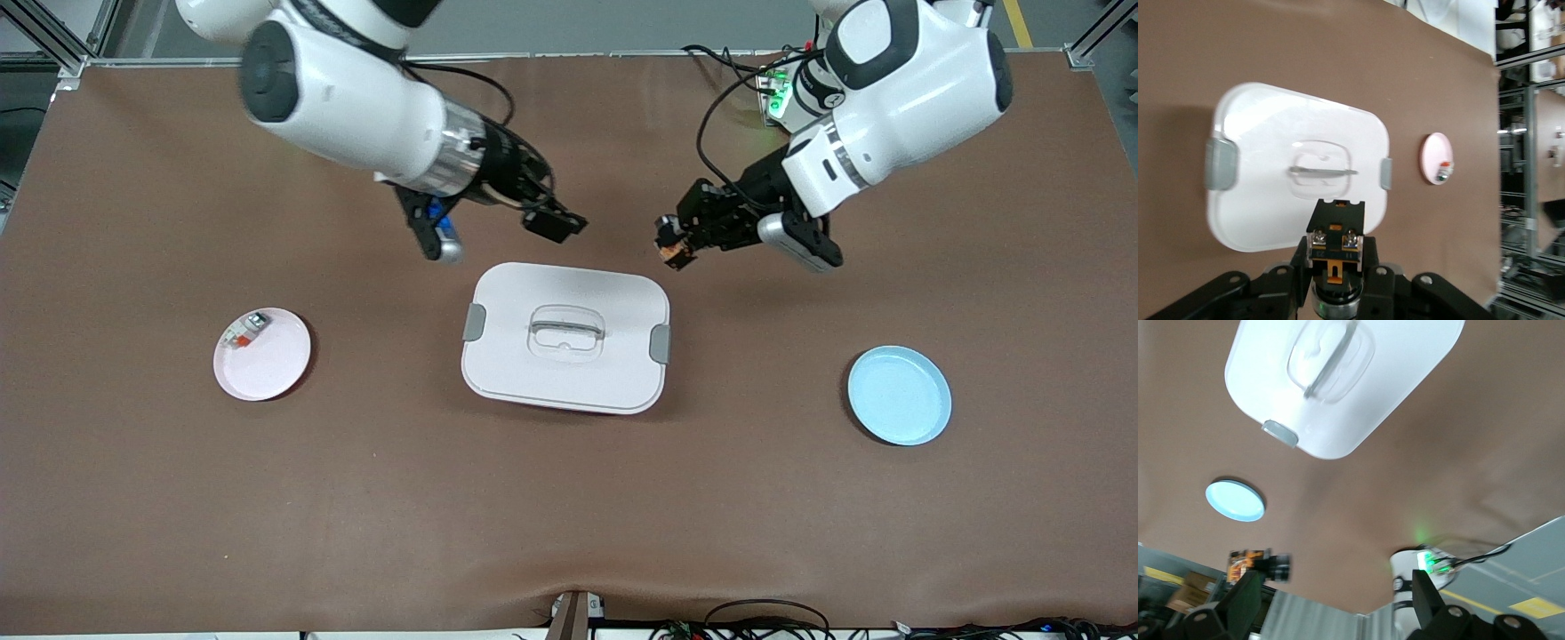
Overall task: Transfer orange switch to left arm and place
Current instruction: 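Open the right gripper and withdraw while the left gripper carries the switch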
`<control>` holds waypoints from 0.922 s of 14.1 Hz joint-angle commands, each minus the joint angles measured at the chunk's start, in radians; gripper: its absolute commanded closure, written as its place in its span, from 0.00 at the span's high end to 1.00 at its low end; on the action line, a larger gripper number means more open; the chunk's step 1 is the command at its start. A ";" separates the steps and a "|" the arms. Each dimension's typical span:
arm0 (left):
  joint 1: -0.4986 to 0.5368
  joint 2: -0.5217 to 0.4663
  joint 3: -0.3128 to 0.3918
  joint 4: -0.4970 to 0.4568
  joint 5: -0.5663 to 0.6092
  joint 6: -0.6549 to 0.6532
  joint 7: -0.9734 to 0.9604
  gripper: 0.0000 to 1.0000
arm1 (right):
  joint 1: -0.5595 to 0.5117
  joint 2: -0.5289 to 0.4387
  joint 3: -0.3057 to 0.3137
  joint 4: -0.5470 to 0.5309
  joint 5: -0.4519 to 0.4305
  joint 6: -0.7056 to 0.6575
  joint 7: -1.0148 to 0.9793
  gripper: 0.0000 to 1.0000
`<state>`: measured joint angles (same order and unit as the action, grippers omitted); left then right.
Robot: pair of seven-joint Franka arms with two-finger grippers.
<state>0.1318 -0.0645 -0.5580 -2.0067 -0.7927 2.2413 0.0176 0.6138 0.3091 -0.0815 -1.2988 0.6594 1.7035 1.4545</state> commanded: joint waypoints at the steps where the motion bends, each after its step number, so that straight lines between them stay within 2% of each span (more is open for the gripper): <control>1: 0.041 0.012 -0.008 0.019 0.149 -0.005 0.018 0.00 | -0.072 -0.085 0.011 -0.057 -0.064 -0.093 -0.162 1.00; 4: 0.060 0.040 -0.008 0.034 0.338 -0.029 0.019 0.00 | -0.161 -0.200 0.011 -0.190 -0.127 -0.123 -0.427 1.00; 7: 0.088 0.093 -0.008 0.072 0.515 -0.093 0.079 0.00 | -0.226 -0.283 0.011 -0.312 -0.294 -0.122 -0.704 1.00; 9: 0.118 0.136 -0.008 0.101 0.614 -0.141 0.158 0.00 | -0.265 -0.289 0.011 -0.336 -0.406 -0.113 -0.860 1.00; 11: 0.149 0.175 -0.008 0.114 0.712 -0.170 0.276 0.00 | -0.319 -0.289 0.011 -0.336 -0.469 -0.107 -1.001 1.00; 13: 0.186 0.218 -0.007 0.140 0.737 -0.201 0.420 0.00 | -0.370 -0.289 0.011 -0.336 -0.526 -0.096 -1.124 1.00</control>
<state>0.2851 0.1019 -0.5555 -1.9205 -0.0922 2.0891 0.3197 0.2973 0.0493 -0.0883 -1.6080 0.1880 1.5893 0.4322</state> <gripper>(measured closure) 0.661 0.000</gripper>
